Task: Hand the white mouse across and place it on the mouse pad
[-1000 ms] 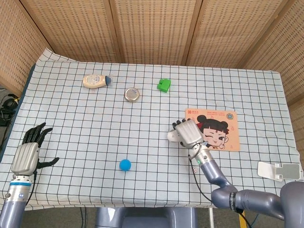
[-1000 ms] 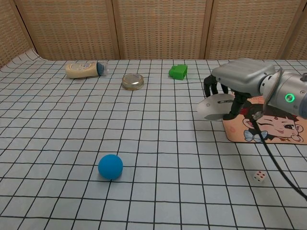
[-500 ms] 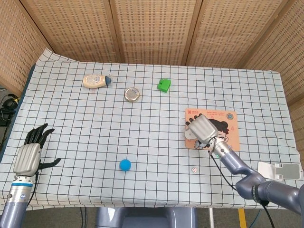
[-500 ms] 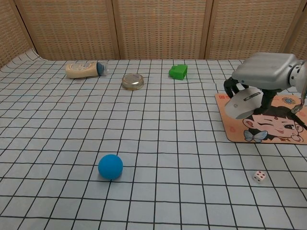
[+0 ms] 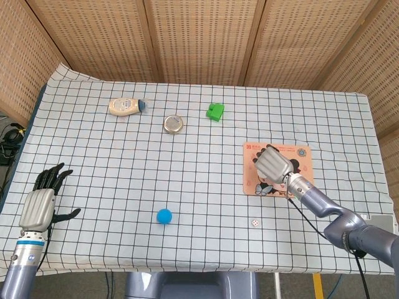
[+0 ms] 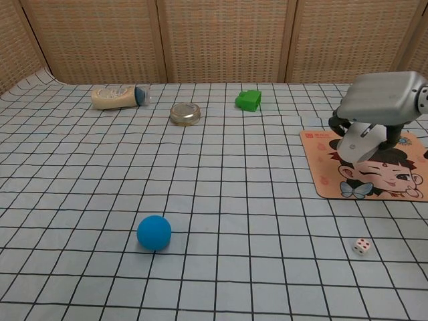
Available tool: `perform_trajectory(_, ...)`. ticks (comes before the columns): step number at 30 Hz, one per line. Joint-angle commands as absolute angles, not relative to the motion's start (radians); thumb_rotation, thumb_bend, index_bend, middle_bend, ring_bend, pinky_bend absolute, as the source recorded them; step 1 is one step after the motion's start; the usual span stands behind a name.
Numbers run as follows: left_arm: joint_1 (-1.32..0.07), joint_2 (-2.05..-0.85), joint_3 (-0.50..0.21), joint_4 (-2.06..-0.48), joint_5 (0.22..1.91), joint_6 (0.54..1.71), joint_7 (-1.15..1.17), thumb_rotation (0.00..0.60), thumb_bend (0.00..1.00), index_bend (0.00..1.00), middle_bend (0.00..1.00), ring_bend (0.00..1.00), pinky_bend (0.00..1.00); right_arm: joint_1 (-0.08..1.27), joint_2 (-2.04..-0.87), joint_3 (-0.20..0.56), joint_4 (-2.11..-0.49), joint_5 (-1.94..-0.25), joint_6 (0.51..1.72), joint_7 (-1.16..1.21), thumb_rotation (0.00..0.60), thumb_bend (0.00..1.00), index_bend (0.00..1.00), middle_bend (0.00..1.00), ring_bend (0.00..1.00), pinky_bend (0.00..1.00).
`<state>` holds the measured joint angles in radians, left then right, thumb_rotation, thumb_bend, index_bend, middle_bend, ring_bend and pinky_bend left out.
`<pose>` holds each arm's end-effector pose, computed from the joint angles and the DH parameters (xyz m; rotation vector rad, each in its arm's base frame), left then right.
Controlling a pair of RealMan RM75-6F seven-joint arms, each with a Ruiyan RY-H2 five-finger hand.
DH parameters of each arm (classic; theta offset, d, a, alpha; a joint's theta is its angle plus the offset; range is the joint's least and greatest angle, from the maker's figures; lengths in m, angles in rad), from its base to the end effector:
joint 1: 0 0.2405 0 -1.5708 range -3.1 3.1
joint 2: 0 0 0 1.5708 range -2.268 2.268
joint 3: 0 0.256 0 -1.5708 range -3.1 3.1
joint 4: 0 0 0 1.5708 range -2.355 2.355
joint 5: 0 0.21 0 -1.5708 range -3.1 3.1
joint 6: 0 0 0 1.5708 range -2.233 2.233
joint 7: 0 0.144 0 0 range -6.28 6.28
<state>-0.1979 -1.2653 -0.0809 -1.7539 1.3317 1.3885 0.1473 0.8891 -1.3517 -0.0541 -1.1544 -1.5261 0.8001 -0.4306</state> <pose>-0.2660 0.2128 0.0986 -1.3563 -1.0932 -0.9677 -0.2084 -0.3962 0.0441 2.2102 -0.0163 0.3546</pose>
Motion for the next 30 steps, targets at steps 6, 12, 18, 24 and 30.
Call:
perform_trajectory(6, -0.198, -1.269, -0.082, -1.751, 1.329, 1.385, 0.151, 0.6, 0.13, 0.15, 0.0, 0.0, 0.0, 0.881, -1.333, -0.087, -1.123, -1.567, 0.785, -0.421, 0.6, 0.36, 0.66, 0.49, 0.47, 0.53)
perform_trajectory(12, -0.199, -1.272, -0.08, -1.752, 1.332, 1.381, 0.157, 0.6, 0.13, 0.15, 0.0, 0.0, 0.0, 0.872, -1.335, -0.115, -1.117, -1.617, 0.797, -0.398, 0.6, 0.36, 0.65, 0.49, 0.46, 0.52)
perform_trajectory(18, -0.196, -1.272, -0.078, -1.755, 1.335, 1.383, 0.159, 0.6, 0.13, 0.15, 0.0, 0.0, 0.0, 0.874, -1.365, -0.132, -1.086, -1.659, 0.797, -0.395, 0.6, 0.36, 0.65, 0.49, 0.46, 0.52)
perform_trajectory(24, -0.196, -1.27, -0.078, -1.759, 1.335, 1.38, 0.155, 0.6, 0.13, 0.15, 0.0, 0.0, 0.0, 0.875, -1.398, -0.13, -1.033, -1.68, 0.802, -0.414, 0.6, 0.36, 0.64, 0.47, 0.43, 0.47)
perform_trajectory(30, -0.196, -1.269, -0.081, -1.759, 1.326, 1.375, 0.154, 0.6, 0.13, 0.15, 0.0, 0.0, 0.0, 0.865, -1.412, -0.116, -1.009, -1.688, 0.832, -0.443, 0.6, 0.29, 0.54, 0.29, 0.23, 0.18)
